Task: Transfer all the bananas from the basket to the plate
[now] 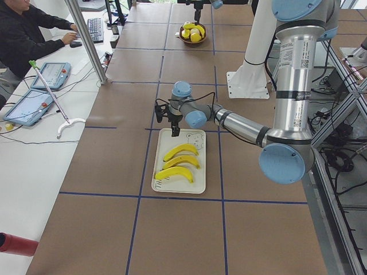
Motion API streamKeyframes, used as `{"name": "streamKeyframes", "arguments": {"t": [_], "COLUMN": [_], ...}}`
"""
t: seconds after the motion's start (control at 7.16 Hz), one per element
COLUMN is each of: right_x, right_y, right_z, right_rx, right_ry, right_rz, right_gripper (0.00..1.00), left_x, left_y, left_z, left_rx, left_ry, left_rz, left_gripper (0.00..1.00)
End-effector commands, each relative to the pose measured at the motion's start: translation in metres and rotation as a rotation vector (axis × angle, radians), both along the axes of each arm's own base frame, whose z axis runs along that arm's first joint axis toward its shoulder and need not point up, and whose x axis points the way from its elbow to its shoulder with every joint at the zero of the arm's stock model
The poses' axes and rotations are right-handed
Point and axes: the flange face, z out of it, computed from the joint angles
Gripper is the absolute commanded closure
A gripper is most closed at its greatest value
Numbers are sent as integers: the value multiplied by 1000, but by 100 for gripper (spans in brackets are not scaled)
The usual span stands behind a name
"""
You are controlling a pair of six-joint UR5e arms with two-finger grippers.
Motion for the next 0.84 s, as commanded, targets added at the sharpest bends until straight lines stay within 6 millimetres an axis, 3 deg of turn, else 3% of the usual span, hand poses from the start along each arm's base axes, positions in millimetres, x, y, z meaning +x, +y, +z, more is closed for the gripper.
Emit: {"name": "streamKeyframes", "arguments": {"t": [0.0, 0.7], "right_x": [1, -19], "right_y": [16, 23], "right_z": [11, 20], "right_rx": [-25, -18], "right_ry": [17, 57], "right_rz": [-22, -54], "right_gripper": [0, 0], "left_x": [0, -2], "left_y": [0, 2], "left_z": [-1, -5], "left_rx": [0, 3], "left_ry": [1, 8], "left_rz": [-1, -6], "left_gripper": [0, 0]}}
